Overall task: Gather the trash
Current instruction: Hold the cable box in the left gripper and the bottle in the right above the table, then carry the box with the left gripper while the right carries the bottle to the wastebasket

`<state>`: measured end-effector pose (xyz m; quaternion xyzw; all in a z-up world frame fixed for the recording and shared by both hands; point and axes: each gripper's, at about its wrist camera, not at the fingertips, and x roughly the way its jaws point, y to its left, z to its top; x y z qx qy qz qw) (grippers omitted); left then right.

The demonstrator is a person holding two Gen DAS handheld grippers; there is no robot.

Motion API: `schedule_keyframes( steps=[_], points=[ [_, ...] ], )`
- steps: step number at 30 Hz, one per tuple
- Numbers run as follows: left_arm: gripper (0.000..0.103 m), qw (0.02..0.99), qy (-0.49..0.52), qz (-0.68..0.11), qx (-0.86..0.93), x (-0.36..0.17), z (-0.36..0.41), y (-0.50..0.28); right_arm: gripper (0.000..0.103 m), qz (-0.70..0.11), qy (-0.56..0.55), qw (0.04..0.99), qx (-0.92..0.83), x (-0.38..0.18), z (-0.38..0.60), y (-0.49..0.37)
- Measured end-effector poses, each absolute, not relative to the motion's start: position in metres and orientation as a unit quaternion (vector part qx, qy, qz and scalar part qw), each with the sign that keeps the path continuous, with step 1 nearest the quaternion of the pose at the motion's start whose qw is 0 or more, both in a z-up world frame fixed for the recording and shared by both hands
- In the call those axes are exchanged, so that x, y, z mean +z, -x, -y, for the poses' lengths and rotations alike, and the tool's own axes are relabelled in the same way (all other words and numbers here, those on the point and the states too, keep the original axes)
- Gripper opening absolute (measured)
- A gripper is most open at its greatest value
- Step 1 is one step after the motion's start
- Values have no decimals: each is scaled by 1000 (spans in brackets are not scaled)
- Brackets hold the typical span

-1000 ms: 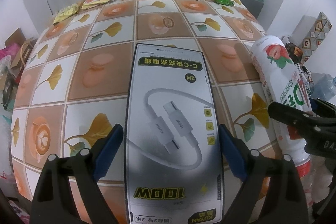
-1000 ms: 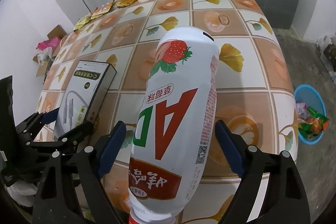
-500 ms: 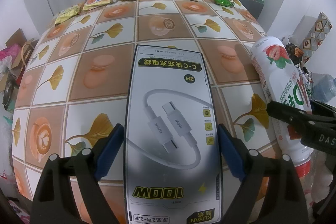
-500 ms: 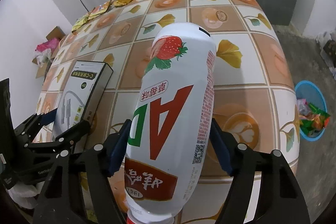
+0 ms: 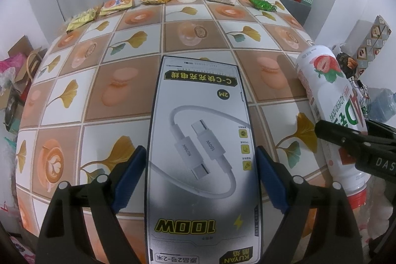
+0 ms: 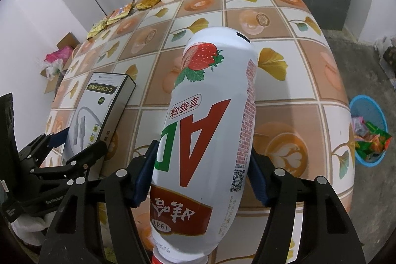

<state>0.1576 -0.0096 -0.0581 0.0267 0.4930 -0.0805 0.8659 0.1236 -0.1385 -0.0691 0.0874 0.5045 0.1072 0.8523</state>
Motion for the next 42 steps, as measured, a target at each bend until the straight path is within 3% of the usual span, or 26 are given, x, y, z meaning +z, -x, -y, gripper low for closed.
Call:
schedule_keyframes(
  steps=[18,28,36,42],
  points=[
    [85,875,-23,-478,-74,-50,12,-152,61,-495,-118,851,126,-64,144,-121],
    [85,890,-24,-443,-103,-16,22,-146,61,-459,-184,856,150,-43,167,-106],
    [85,890,-46,-418,-174,24,82,-154,61,-394,-290,862,136,-26,249,-74],
    [85,867,-62,-413,-270,47,171,-171,61,-330,-372,865,68,-20,350,-31]
  ],
)
